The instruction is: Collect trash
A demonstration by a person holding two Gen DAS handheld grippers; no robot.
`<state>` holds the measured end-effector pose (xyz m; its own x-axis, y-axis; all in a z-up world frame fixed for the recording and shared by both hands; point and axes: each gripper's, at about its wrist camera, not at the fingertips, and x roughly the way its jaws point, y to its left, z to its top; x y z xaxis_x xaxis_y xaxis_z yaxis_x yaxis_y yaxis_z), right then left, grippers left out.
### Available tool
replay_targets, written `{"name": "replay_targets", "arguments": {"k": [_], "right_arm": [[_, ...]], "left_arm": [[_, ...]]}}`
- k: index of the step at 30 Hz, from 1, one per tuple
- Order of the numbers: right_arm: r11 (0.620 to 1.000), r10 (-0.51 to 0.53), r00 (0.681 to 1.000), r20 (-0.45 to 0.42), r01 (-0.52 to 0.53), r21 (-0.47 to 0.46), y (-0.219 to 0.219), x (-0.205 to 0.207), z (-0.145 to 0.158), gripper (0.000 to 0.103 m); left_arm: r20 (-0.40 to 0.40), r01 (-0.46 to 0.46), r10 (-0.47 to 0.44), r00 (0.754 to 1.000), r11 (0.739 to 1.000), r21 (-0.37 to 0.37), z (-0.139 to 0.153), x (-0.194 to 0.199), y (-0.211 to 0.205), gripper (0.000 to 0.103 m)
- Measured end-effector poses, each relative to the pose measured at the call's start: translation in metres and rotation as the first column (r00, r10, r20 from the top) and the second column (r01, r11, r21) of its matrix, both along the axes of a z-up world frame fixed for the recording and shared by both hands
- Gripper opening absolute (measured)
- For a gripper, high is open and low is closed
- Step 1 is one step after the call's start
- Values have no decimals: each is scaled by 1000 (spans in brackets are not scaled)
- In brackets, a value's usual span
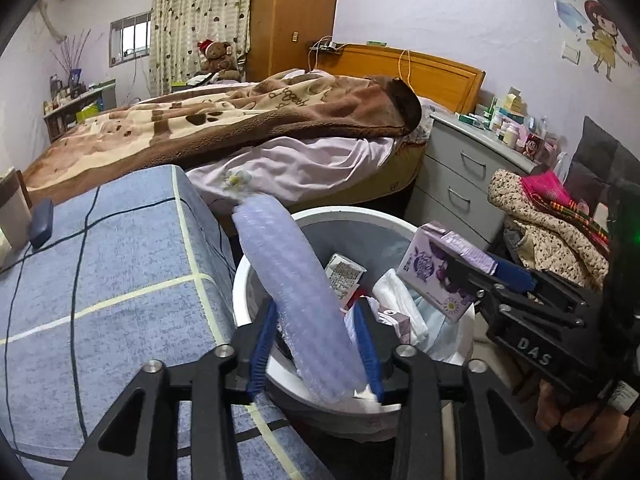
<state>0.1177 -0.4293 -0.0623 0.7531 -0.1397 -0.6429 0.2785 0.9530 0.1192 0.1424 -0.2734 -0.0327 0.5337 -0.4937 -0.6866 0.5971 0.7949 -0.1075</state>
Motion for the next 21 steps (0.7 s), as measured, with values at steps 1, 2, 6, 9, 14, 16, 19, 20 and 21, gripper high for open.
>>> {"name": "replay_targets", "arguments": {"k": [1, 2, 6, 9, 14, 16, 19, 20, 21], "right_arm": [[1000, -2, 1000, -5, 2, 4, -1, 1, -1, 49], [1000, -4, 1000, -8, 5, 7, -1, 1, -2, 58], [1000, -9, 1000, -12, 9, -4, 0, 1, -1, 68], [1000, -16, 1000, -7, 16, 3, 0, -3, 1, 68], [1000, -15, 1000, 17, 15, 3, 5, -7, 6, 68], [1000, -8, 1000, 27, 8, -6, 10, -12, 10, 68], [1000, 6, 999, 49, -5, -21, 20, -20, 16, 68], [1000, 10, 998, 57, -9, -24, 24, -22, 17, 68], [1000, 14, 998, 64, -12, -28, 27, -26, 18, 68]], "left_arm": [[-2, -6, 6, 1000, 1000, 0, -1, 1, 1, 49], [-2, -10, 10, 1000, 1000, 3, -1, 1, 1, 50], [-11, -13, 13, 1000, 1000, -6, -3, 3, 4, 53], [-11, -19, 19, 1000, 1000, -7, -4, 2, 7, 54], [22, -55, 54, 998, 998, 7, 0, -7, 15, 54], [35, -73, 72, 997, 997, 9, 3, -13, 21, 54], [61, -109, 109, 992, 994, -1, 8, -22, 32, 54], [74, -122, 122, 990, 993, 0, 10, -26, 36, 54], [84, -135, 134, 987, 991, 2, 11, -29, 40, 54]]}}
